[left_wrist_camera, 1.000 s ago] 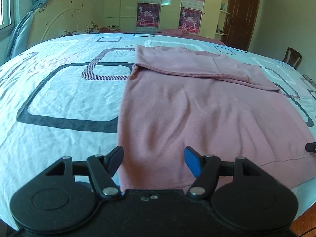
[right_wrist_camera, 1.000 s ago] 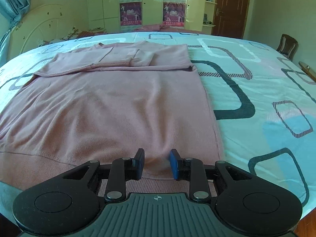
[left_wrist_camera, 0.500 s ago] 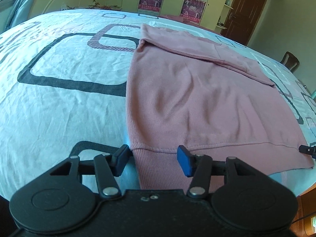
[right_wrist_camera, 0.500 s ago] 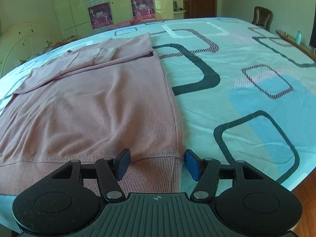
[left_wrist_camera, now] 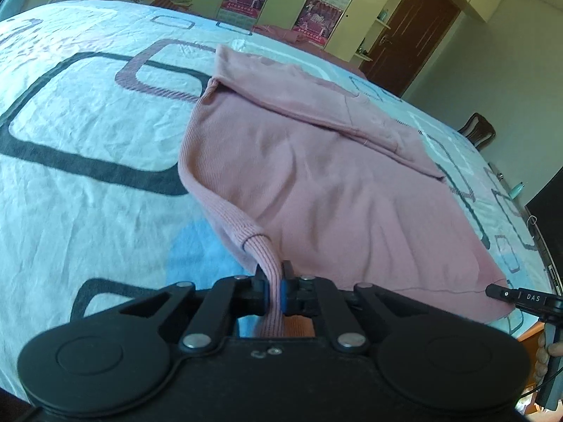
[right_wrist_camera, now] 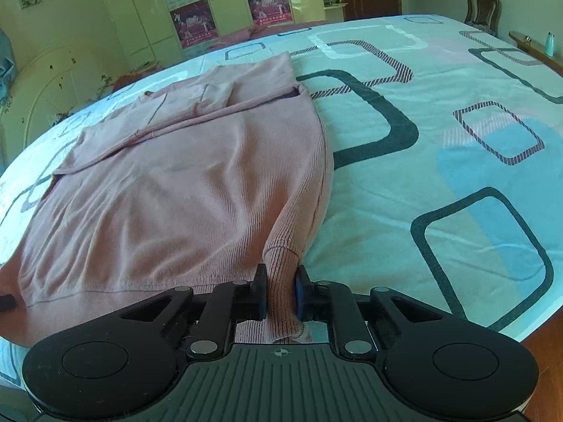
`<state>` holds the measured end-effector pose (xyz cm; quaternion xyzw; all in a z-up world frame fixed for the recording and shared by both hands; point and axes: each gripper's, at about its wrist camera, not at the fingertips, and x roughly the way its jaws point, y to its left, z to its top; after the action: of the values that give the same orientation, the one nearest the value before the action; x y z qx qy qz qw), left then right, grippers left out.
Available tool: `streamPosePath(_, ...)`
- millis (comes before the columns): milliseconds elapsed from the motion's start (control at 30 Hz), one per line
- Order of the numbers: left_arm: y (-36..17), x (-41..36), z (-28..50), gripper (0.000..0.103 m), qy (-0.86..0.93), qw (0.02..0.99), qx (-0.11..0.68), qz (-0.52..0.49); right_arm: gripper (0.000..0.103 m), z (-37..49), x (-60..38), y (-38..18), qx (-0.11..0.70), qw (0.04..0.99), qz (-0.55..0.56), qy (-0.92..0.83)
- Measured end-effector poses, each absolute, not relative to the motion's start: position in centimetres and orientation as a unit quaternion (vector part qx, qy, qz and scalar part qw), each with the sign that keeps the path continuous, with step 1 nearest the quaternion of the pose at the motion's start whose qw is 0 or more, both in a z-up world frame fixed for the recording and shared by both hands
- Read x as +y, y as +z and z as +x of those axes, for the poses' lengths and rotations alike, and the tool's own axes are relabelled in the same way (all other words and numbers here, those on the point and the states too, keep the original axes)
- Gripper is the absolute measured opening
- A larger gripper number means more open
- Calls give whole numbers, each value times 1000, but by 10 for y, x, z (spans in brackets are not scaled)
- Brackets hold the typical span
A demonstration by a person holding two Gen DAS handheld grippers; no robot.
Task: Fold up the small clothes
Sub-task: 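Grasp the sweatshirt hem with both grippers side by side, then lift the hem with both grippers and fold it toward the collar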
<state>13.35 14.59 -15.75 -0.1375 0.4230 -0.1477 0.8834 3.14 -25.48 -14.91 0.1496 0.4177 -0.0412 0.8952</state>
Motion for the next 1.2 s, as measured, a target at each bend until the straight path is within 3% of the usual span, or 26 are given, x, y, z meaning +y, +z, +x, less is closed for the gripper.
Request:
streamPosePath(300,-109,138,177,5,-166,907,358,-150,14,65,-257,-103,367,915,164,-11)
streamPosePath(633,-89,132,250,4,-144,925,310,-170,14,139,-276,-74,325,924,200,11)
streamPosePath(1200,-99,103,421,5,-72,936,300,-168,14,336,-316,-88,315,911,265,2)
